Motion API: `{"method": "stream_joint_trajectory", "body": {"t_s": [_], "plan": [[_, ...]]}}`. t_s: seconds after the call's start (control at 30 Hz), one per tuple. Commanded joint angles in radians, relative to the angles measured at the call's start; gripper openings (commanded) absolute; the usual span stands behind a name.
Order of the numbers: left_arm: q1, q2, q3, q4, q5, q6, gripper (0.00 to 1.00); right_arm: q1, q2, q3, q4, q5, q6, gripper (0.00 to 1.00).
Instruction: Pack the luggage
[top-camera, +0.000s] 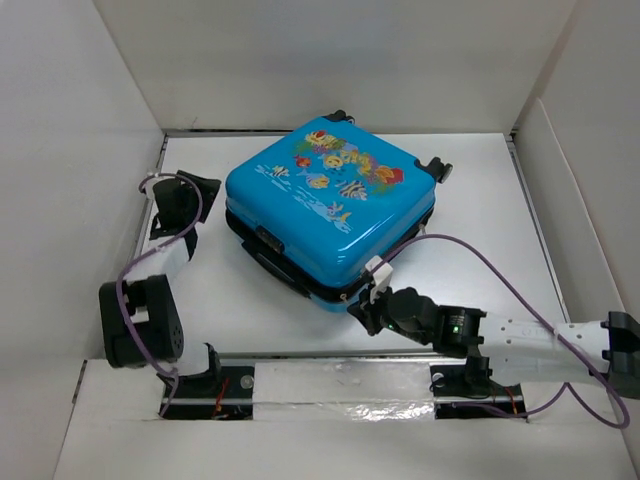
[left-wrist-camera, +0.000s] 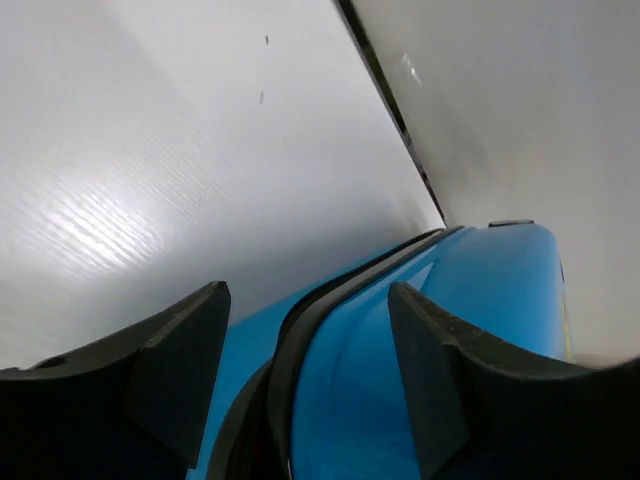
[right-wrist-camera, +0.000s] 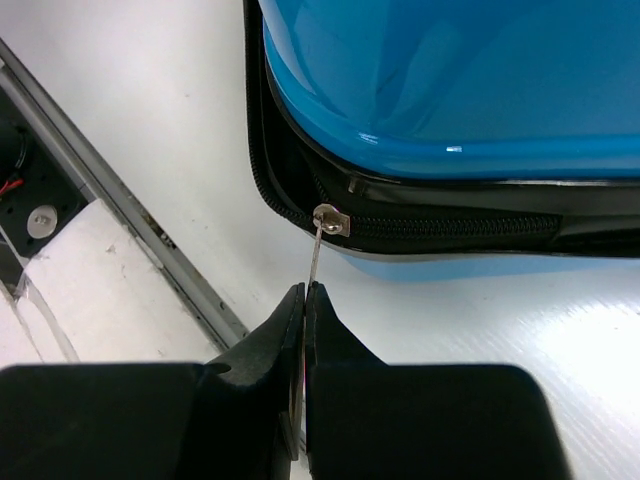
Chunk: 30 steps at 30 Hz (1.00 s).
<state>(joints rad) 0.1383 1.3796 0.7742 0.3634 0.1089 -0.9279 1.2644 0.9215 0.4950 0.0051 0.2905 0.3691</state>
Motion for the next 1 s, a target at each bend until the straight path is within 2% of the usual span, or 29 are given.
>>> {"method": "stream_joint_trajectory", "body": {"t_s": [0.0,0.07,0.13,0.17,0.33,0.47,0.63,0.7,0.8,0.83,0.87,0.97], "plan": [[-0.014,0.08,0.008,0.115,0.138,-0.04,0.53,0.056,0.049,0.082,-0.029,-0.056,-0.01,0.0],[-0.014,0.099,-0.044,0.178,0.152,-0.063,0.31,0.056,0.04,0.073,-0.024,-0.033,-0.018,0.0],[-0.023,0.101,-0.125,0.253,0.169,-0.084,0.17,0.046,0.008,0.054,-0.016,-0.021,-0.018,0.0],[-0.034,0.095,-0.15,0.268,0.176,-0.086,0.15,0.037,-0.006,0.05,-0.016,-0.021,-0.019,0.0],[-0.043,-0.039,-0.286,0.281,0.126,-0.048,0.17,-0.065,-0.079,0.027,-0.057,-0.071,-0.058,0.0],[-0.15,-0.1,-0.322,0.259,0.111,0.007,0.17,-0.227,-0.134,0.013,-0.066,-0.177,-0.096,0.0],[-0.253,-0.151,-0.388,0.319,0.107,0.035,0.26,-0.342,-0.187,0.017,-0.099,-0.237,-0.147,0.0],[-0.285,-0.175,-0.415,0.333,0.126,0.04,0.26,-0.373,-0.182,0.02,-0.103,-0.258,-0.156,0.0],[-0.318,-0.203,-0.441,0.339,0.15,0.058,0.2,-0.442,-0.148,0.028,-0.102,-0.275,-0.176,0.0],[-0.327,-0.212,-0.446,0.335,0.17,0.066,0.14,-0.486,-0.136,0.034,-0.115,-0.275,-0.183,0.0],[-0.327,-0.223,-0.449,0.324,0.182,0.084,0.12,-0.511,-0.136,0.037,-0.123,-0.275,-0.187,0.0],[-0.327,-0.322,-0.472,0.25,0.175,0.119,0.11,-0.609,-0.16,0.037,-0.152,-0.283,-0.197,0.0]]}}
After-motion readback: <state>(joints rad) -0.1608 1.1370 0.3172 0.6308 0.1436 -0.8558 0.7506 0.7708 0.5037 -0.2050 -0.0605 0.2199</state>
